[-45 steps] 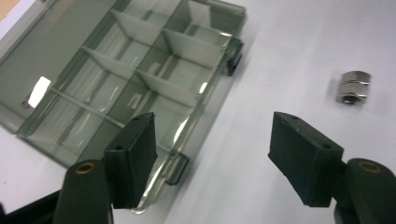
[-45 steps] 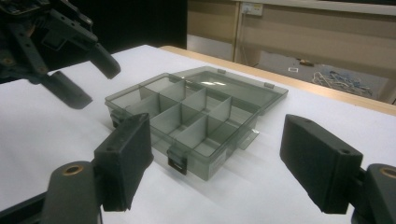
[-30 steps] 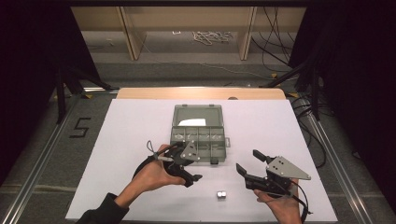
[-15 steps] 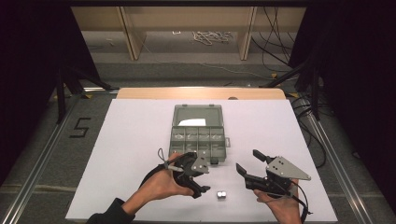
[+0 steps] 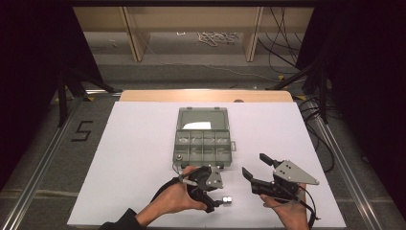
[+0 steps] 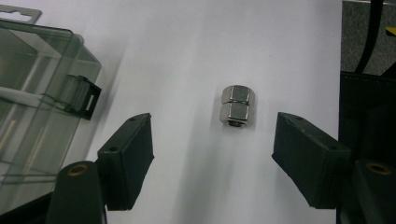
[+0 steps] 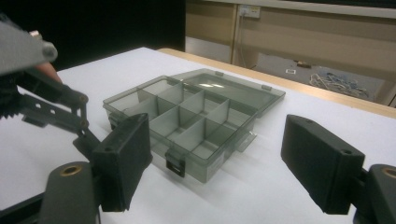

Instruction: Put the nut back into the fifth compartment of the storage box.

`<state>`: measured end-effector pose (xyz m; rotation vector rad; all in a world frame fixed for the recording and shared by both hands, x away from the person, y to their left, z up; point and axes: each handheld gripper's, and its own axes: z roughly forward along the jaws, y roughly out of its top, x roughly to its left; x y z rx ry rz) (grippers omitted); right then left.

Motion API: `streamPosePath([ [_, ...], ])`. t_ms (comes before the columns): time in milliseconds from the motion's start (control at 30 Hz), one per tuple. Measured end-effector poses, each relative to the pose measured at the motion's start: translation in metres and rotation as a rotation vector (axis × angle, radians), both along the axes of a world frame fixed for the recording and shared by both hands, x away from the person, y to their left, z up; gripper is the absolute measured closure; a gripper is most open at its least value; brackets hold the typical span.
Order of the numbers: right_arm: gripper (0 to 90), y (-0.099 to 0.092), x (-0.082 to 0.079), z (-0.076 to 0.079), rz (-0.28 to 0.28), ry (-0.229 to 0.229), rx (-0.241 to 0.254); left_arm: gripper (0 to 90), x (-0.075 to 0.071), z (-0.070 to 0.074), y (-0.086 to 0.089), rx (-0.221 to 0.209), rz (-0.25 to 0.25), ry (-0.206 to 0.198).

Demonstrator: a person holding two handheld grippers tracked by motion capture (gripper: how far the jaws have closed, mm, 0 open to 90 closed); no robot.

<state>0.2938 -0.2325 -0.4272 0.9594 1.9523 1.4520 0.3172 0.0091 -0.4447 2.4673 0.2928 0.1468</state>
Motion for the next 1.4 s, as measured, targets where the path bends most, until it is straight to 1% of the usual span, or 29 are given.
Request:
streamPosePath([
  [33,24.7,-0.001,0.000,0.000,-0.002,0.002,-0.013,28.4,-0.001,-0.002,-0.001,0.000,-0.002,0.000],
  [133,23.4,-0.001,0.000,0.000,-0.007,0.001,-0.014,28.3,-0.002,-0.007,-0.005,0.005,-0.011,0.006],
  [167,22.7,0.000,0.000,0.000,-0.010,-0.006,-0.012,28.3,-0.003,-0.008,-0.006,0.011,-0.016,0.007],
  [233,21.4,0.000,0.000,0.000,-0.014,-0.005,-0.018,28.3,-0.004,-0.011,-0.009,0.013,-0.019,0.004],
  [300,21.0,-0.001,0.002,0.000,-0.008,-0.025,-0.019,28.3,-0.004,-0.013,-0.011,0.019,-0.025,0.002],
  [333,20.8,0.000,0.001,0.000,-0.010,-0.022,-0.016,28.2,-0.004,-0.014,-0.011,0.036,-0.034,-0.002],
  [367,20.5,0.000,0.001,0.001,-0.015,-0.016,-0.019,28.2,-0.004,-0.015,-0.012,0.031,-0.030,-0.004],
  [433,20.0,0.000,0.001,0.000,-0.008,-0.017,-0.019,28.2,-0.005,-0.017,-0.014,0.041,-0.041,-0.001],
  [467,19.3,-0.001,0.001,0.000,-0.011,-0.018,-0.021,28.2,-0.005,-0.018,-0.015,0.031,-0.034,-0.001],
  [500,18.9,0.000,0.001,0.000,-0.018,-0.020,-0.014,28.4,-0.006,-0.020,-0.016,0.033,-0.034,0.003],
  [533,18.8,0.000,0.001,0.000,-0.024,-0.020,-0.013,28.4,-0.005,-0.020,-0.016,0.051,-0.043,0.000],
  [567,18.7,0.000,0.001,0.000,-0.025,-0.021,-0.014,28.5,-0.006,-0.021,-0.017,0.045,-0.035,-0.001],
  [600,18.6,0.000,0.001,0.000,-0.015,-0.019,-0.017,28.7,-0.006,-0.021,-0.017,0.050,-0.043,0.007],
  [667,18.6,0.001,0.002,-0.001,-0.012,-0.028,-0.002,29.1,-0.005,-0.022,-0.018,0.047,-0.044,0.003],
  [700,18.5,0.000,0.001,0.000,-0.020,-0.016,-0.019,29.8,-0.004,-0.022,-0.018,0.051,-0.047,0.000],
  [733,18.5,-0.001,0.000,0.001,-0.020,-0.007,-0.027,31.7,-0.004,-0.022,-0.019,0.048,-0.040,-0.002],
  [767,18.5,0.001,0.001,0.000,-0.020,-0.025,-0.007,32.8,-0.004,-0.023,-0.019,0.043,-0.036,0.005],
  [833,18.6,0.001,0.002,-0.001,-0.011,-0.028,-0.003,37.0,-0.004,-0.023,-0.019,0.038,-0.040,0.011],
  [867,18.6,0.001,0.002,-0.001,-0.013,-0.025,-0.002,38.7,-0.003,-0.023,-0.019,0.040,-0.041,0.005],
  [900,18.6,0.000,0.000,0.001,-0.023,-0.001,-0.024,39.9,-0.003,-0.023,-0.020,0.046,-0.043,0.008],
  [933,18.6,0.000,0.000,0.001,-0.023,-0.001,-0.021,42.5,-0.003,-0.023,-0.020,0.056,-0.050,0.014],
  [967,18.7,0.001,0.001,0.000,-0.022,-0.016,-0.005,44.3,-0.003,-0.023,-0.020,0.074,-0.062,0.010],
  [1000,18.7,0.001,0.002,-0.001,-0.013,-0.026,-0.003,44.7,-0.004,-0.024,-0.021,0.068,-0.058,0.018],
  [1067,18.9,0.001,0.002,-0.001,-0.015,-0.023,-0.001,48.6,-0.004,-0.025,-0.022,0.087,-0.071,0.013],
  [1100,19.0,0.002,0.001,-0.001,-0.016,-0.018,0.005,48.9,-0.004,-0.026,-0.023,0.087,-0.070,0.019],
  [1200,19.3,0.001,0.002,-0.001,-0.013,-0.022,-0.004,52.4,-0.003,-0.027,-0.025,0.094,-0.081,0.025],
  [1267,19.5,0.001,0.002,-0.001,-0.014,-0.015,-0.006,54.1,-0.003,-0.026,-0.025,0.098,-0.078,0.031],
  [1300,19.6,0.001,0.002,-0.001,-0.016,-0.019,-0.005,55.1,-0.002,-0.026,-0.026,0.102,-0.080,0.030],
  [1400,19.8,0.002,0.002,-0.001,-0.010,-0.020,-0.003,60.0,-0.002,-0.026,-0.027,0.104,-0.083,0.049],
])
